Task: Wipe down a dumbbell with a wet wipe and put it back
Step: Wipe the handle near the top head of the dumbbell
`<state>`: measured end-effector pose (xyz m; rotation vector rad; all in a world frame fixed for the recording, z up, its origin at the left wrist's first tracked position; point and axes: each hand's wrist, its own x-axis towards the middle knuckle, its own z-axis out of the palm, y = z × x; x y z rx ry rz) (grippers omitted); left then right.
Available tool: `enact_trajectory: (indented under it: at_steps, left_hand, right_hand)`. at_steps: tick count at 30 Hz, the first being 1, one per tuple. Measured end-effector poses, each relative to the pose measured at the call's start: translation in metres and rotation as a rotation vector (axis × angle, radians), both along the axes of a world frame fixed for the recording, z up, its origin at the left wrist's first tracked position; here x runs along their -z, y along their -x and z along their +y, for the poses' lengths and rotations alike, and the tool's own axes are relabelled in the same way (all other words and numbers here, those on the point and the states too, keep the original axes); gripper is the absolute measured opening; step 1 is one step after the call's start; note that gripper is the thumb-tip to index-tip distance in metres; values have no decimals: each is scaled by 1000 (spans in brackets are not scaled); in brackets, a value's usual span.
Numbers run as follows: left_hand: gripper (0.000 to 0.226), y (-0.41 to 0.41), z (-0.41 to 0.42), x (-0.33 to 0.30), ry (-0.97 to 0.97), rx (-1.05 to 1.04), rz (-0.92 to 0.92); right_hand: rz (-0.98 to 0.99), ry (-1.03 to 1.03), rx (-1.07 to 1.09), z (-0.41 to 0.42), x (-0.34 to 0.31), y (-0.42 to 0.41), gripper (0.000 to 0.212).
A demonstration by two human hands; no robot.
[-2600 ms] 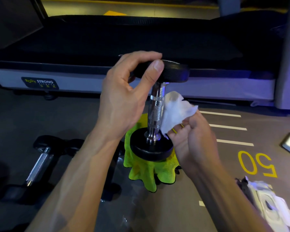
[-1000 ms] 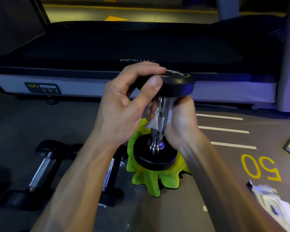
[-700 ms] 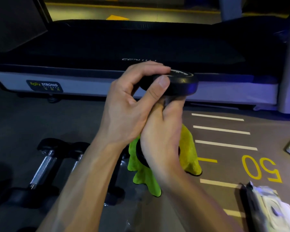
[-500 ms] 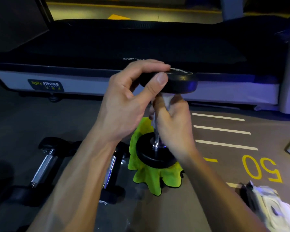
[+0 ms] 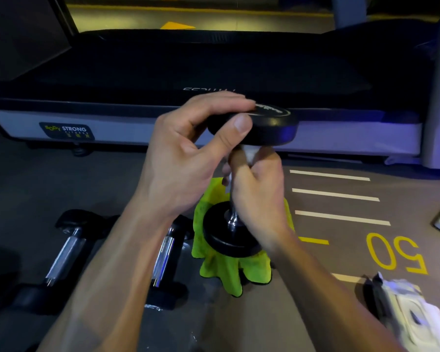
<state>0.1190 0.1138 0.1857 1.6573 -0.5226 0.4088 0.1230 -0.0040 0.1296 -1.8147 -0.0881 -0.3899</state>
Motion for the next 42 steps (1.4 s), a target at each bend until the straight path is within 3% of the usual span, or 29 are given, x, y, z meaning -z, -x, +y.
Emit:
enact_trajectory:
  at_steps: [4,6,8,10,13,18,20,24,28,30,33,36,40,42]
  left_hand:
    - [19,2,6,0,11,20,8]
    - [20,2,7,1,24,22,9]
    - [20,3,7,2,24,22,13]
    - [20,4,6,3,19,23,12]
    - [20,3,5,3,16,11,5]
    - [20,0,5,3,22,5,23]
    - [20,1,5,3,22,4,21]
    - [21,1,2,3,16,5,12]
    - [22,-1,4,2,9,-3,3]
    - [22,-1,5,3,6,3,3]
    - [21,-1,7,4,13,6,8]
    - [19,-1,5,4,30,4,15]
    - [20,0,3,3,18,9,4]
    - [20,0,3,4,12,11,2]
  right_hand:
    - [257,-326,-352,-19,-4,-2,32]
    - [359,-550,-429,-18,-2,9,38]
    - [416,-497,-407,-23,4,20,43]
    - [390,-352,-347,-29,2,29,32]
    - [339,-247,-341,-32,-9,41,36]
    - [240,-984,-596,-36,-18,61,57]
    - [266,-1084,-494,-34,-12,60,55]
    - [128,-670,-88,-15,-8,46,26]
    - [110,-348,-54,1,-14,38,26]
    - [202,-411,-113,4,-26,42,28]
    - [359,-693,-203,-7,-39,57,40]
    - [314,-848,-278,-21,-38,73,44]
    - [90,-439,-74,-7,-18,55,29]
    - [25,-371,3,4,-12,41,16]
